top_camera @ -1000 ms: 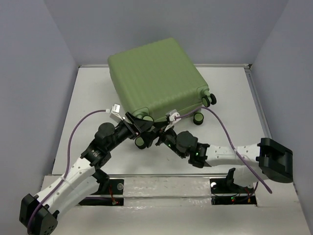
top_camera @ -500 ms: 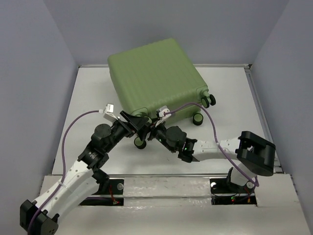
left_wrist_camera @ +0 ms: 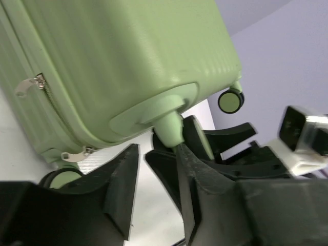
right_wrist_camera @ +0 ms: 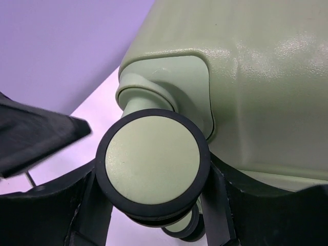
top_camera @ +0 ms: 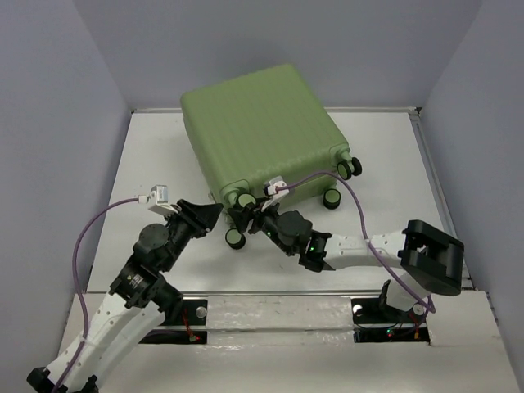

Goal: Pack the luggage

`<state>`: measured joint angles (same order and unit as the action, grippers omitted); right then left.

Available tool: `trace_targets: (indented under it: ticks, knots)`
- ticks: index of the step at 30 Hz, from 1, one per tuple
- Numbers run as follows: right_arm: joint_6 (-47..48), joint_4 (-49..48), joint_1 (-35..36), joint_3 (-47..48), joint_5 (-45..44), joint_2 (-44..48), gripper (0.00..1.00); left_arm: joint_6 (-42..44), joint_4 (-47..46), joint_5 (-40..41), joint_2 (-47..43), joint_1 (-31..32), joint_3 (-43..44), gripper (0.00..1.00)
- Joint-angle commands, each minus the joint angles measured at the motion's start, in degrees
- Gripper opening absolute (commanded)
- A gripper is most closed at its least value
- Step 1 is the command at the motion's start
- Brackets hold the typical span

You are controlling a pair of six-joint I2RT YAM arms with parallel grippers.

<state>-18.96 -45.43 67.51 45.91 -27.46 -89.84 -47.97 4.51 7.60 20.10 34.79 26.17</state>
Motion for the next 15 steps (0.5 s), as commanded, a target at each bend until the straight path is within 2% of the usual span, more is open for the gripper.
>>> trace_targets:
  ticks: [1,5,12,15]
  knots:
    - [1.0,-1.2,-1.4,0.3,-5.7,6.7,0.07,2.3,-0.8,-0.3,1.4,0.2,-6.7,0.41]
    - [1.4,0.5,-1.4,0.4,-4.6,7.7,0.07,4.1,-4.2,0.2,2.8,0.4,-9.7,0.37]
    - [1.6,0.4,-1.4,1.3,-3.6,6.7,0.07,8.3,-13.2,0.0,10.3,1.4,-9.7,0.48]
    - [1.1,0.6,-1.4,1.5,-3.0,6.3,0.07,9.8,-15.0,1.8,13.8,2.7,-8.6,0.49]
